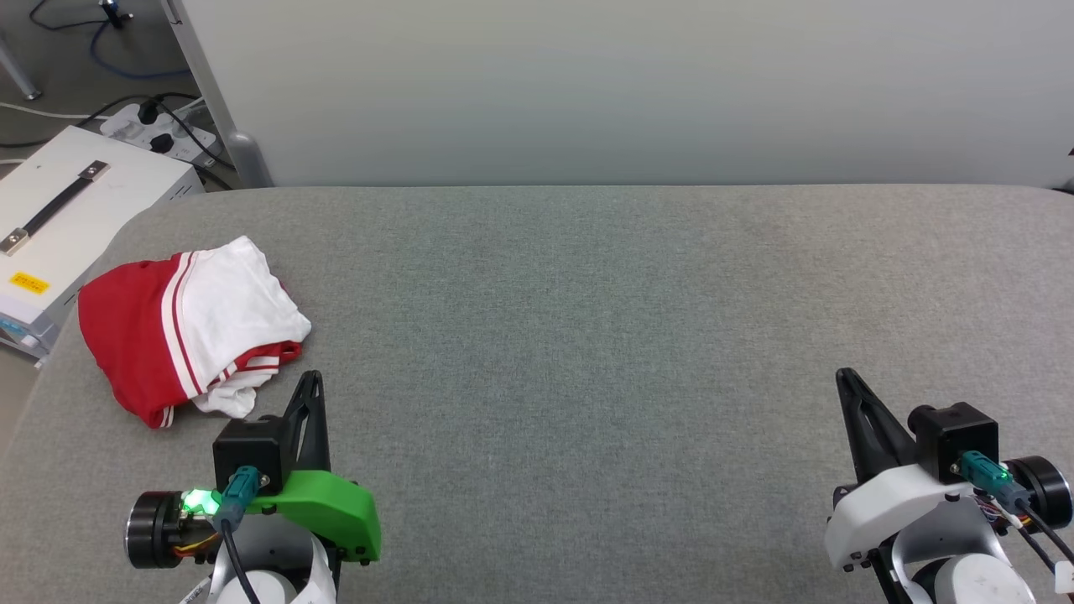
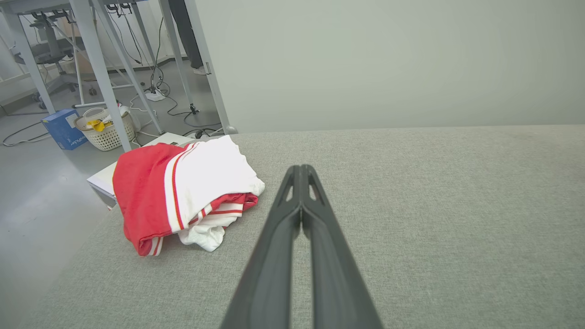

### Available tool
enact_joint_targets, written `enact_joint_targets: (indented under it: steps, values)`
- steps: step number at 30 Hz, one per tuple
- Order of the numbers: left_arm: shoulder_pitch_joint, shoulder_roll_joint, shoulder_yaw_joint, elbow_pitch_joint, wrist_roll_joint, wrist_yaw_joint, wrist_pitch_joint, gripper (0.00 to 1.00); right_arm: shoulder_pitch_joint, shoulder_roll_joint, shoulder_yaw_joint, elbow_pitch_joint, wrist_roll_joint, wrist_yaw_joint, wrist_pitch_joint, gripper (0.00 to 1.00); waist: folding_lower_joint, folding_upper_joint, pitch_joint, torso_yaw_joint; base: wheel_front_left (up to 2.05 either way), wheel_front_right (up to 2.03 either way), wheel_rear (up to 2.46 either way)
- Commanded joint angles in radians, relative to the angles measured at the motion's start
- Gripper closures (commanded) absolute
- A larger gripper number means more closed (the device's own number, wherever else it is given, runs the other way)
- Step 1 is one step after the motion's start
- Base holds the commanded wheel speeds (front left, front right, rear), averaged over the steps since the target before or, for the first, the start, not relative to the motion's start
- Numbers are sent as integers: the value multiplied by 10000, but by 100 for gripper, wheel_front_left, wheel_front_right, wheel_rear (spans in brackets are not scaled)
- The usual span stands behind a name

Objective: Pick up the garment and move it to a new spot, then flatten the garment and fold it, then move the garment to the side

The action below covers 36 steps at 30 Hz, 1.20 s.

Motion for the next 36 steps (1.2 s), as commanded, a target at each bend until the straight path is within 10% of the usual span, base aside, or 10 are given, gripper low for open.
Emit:
enact_joint_targets:
  steps: [1,5,6,36]
  values:
    - [117,-45,12,-24,85,41,-7,100,106,-4,-14,-45,-99,-9,30,100,0,120,0,0,0,0,0]
    - [117,-45,12,-24,85,41,-7,100,106,-4,-14,-45,-99,-9,30,100,0,120,0,0,0,0,0]
    - [0,0,0,0,0,0,0,0,0,0,0,0,0,0,0,0,0,0,0,0,0,0,0]
    - [-40,-8,-22,482,-575,-136,-561,0,-146,-1,-204,106,644,-2,-554,0,0,26,70,-15,0,0,0]
